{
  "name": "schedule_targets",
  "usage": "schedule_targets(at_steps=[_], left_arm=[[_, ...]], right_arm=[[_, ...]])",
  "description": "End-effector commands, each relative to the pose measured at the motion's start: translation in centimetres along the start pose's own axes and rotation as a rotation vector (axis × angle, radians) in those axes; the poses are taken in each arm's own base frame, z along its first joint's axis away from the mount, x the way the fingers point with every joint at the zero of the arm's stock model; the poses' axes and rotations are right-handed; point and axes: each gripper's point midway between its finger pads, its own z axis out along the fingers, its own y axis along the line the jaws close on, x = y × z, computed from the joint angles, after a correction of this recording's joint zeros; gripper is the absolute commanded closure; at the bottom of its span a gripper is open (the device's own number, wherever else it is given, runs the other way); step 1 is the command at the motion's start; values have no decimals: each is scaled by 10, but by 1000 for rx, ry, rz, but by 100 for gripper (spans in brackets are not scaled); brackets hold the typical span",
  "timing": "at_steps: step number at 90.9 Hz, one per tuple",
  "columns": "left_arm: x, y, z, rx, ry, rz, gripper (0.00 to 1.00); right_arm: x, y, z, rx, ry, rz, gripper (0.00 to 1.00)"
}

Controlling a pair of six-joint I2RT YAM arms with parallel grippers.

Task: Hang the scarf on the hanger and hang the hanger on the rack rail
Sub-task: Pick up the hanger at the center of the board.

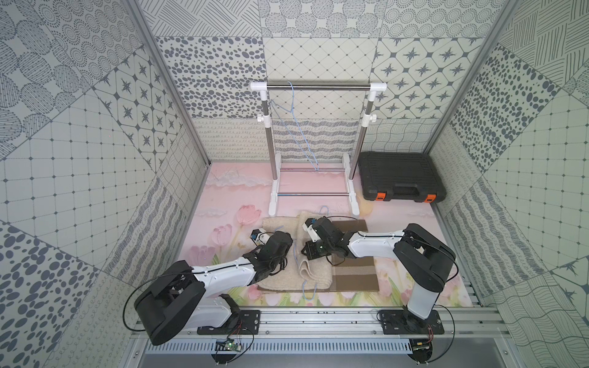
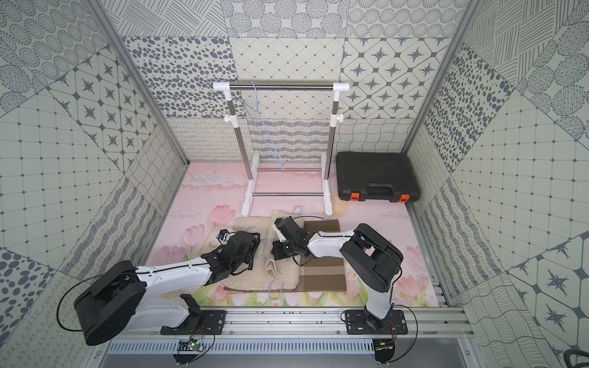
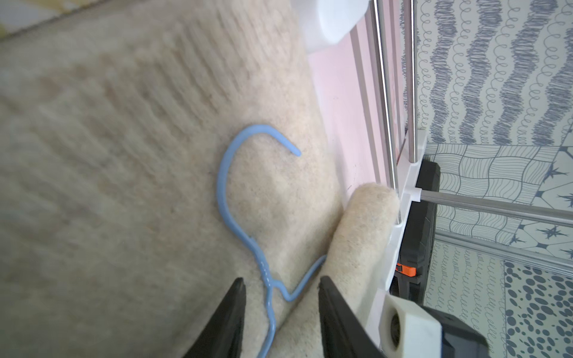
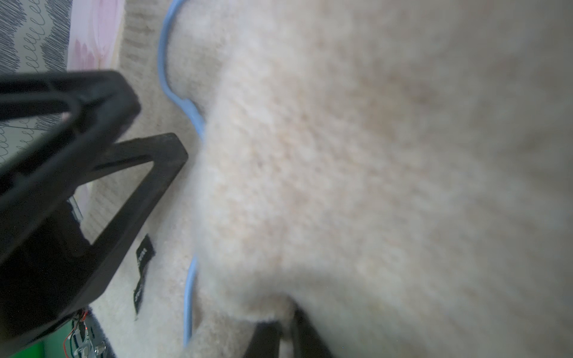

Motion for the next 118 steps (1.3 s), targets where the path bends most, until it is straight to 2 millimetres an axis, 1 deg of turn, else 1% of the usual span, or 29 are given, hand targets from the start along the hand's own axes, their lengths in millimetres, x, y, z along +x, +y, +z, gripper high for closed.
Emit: schedule_targets(at_steps=[1,5,17,25,38,50,57,73,81,90,102,113,116,118], left_arm=[[-5,5,9,-16,-22,27,64],[-5,9,14,-27,-25,30,67],[-6,8,26,-24,-29,34,70],[-7,4,30,-10,-38,31,74],[-9,-9,28,21,-45,37,79],[-10,-17,25,42,-50,33,89],[-9,-18,23,41,-39,32,93],[-8,-18,12,31,-23,37,100],[-7,-17,7,29,-19,34,100],[1,-18,-1,27,-10,34,100],[11,-31,-19,50,-38,25,100],[24,-50,-29,76,-26,13,100],[27,-54,-30,81,-23,13,100],[28,-56,-31,84,-23,15,100]], right_arm=[[86,-75,17,251,266,65,93],[87,-75,17,251,267,64,93],[87,-75,17,249,270,65,94],[87,-75,17,249,270,63,96],[87,-74,17,245,271,58,97],[86,-73,19,240,276,54,100],[86,-73,20,238,278,53,100],[87,-73,22,236,288,53,100],[86,-72,24,236,289,51,100],[88,-74,27,249,295,43,100],[93,-74,32,280,309,-2,100],[102,-76,35,321,328,-42,100],[105,-79,34,332,335,-41,97],[105,-79,33,335,335,-42,93]])
